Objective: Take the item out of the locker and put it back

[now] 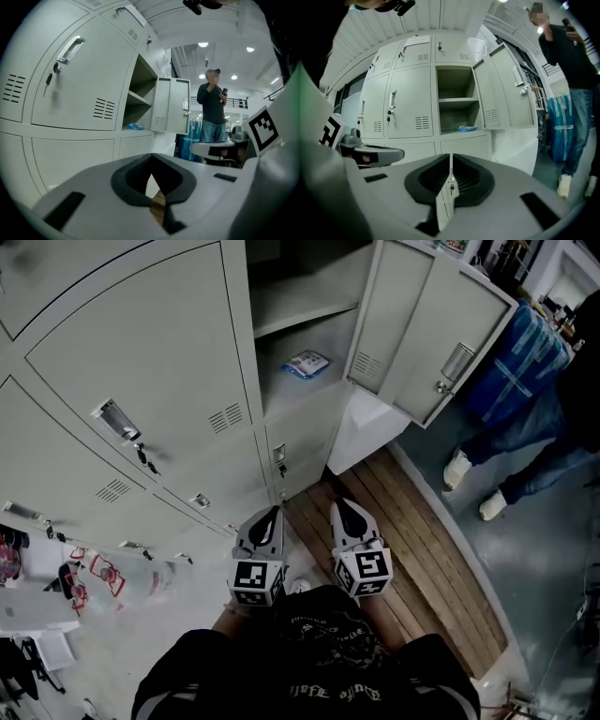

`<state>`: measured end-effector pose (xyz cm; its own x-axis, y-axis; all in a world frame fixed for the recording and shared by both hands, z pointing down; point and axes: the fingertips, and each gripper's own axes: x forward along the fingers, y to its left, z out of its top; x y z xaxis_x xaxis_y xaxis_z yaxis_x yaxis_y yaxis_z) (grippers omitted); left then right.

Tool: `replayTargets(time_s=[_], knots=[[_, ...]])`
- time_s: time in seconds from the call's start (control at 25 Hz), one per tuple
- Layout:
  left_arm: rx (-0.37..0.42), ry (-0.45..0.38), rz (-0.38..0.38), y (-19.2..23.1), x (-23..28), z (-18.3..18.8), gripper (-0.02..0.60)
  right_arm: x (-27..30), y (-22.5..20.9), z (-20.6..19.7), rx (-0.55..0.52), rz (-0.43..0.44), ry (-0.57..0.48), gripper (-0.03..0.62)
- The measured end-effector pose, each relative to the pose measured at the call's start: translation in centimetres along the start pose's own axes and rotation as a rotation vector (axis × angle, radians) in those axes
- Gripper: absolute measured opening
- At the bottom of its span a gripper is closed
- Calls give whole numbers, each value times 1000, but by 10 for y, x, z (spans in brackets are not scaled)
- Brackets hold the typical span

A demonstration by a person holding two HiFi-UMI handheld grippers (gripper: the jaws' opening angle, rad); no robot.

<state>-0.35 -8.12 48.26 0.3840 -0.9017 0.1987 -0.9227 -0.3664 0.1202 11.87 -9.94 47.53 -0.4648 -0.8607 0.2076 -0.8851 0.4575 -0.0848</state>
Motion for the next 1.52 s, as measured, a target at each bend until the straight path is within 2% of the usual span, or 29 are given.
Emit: replayTargets(time_s=[0.56,0.88,1.04,1.2,1.52], knots=[[36,0,-69,43,86,25,6,86,-31,29,14,-53,-15,6],[39,12,-124,53,117,31,6,121,-45,56,6,-69,-48,12],[44,20,-151,56,124,34,6,137,-49,74,-20,-61,-83,49],[47,23,-172,60,128,37,6,159,-51,94,-61,-61,-113,127],[55,48,-193,68,135,32,6,209,-55,123,-149,-36,-119,129]])
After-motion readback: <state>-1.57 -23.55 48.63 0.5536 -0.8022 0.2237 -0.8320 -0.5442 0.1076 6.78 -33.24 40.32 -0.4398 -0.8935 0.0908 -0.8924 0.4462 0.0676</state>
